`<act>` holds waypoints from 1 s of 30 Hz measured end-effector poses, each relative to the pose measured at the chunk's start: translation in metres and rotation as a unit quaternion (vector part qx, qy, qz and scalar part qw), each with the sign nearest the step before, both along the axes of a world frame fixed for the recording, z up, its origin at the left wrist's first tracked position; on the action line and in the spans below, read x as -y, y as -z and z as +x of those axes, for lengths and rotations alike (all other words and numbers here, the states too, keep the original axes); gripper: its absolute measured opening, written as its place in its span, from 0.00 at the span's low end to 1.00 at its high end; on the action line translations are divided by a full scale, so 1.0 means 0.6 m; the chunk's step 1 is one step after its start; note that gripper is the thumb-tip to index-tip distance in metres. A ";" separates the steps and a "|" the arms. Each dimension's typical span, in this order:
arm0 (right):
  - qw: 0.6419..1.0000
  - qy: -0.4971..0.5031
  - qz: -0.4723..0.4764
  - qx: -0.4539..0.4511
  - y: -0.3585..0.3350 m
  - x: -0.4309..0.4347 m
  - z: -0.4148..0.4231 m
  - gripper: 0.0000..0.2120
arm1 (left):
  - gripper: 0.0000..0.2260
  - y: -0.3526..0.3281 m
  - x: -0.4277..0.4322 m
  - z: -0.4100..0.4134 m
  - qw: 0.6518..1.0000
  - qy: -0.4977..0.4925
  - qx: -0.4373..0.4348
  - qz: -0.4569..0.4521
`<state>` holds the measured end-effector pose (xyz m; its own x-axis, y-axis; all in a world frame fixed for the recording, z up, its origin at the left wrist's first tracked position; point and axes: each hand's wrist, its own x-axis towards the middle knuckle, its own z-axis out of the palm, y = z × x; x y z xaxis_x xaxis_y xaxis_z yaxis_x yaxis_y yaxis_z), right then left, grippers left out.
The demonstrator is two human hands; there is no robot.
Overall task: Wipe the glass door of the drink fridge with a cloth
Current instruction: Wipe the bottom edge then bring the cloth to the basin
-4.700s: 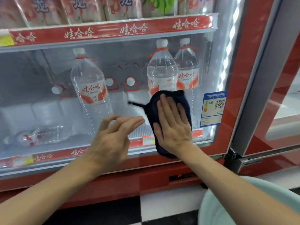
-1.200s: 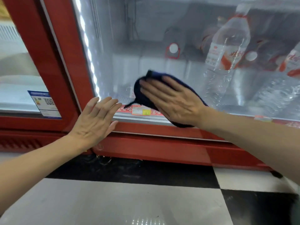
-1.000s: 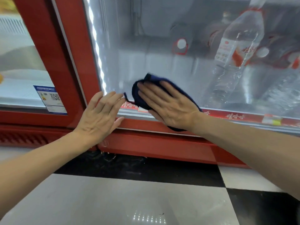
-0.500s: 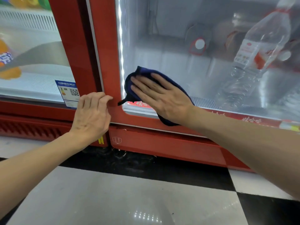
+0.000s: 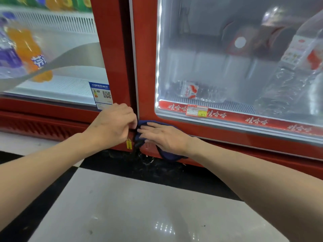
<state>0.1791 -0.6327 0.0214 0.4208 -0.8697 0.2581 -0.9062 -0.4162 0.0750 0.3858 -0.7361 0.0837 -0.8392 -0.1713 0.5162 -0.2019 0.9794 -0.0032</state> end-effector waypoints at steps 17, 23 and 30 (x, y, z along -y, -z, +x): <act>0.768 0.245 0.327 0.493 -0.103 -0.202 -0.049 0.20 | 0.07 -0.051 -0.166 -0.110 0.945 -0.029 0.093 0.311; 0.775 0.275 0.289 0.490 -0.091 -0.240 -0.058 0.17 | 0.08 -0.080 -0.201 -0.139 0.953 -0.027 0.165 0.252; 0.842 0.307 0.228 0.379 -0.069 -0.288 -0.015 0.42 | 0.10 -0.133 -0.237 -0.166 0.951 -0.044 0.282 0.115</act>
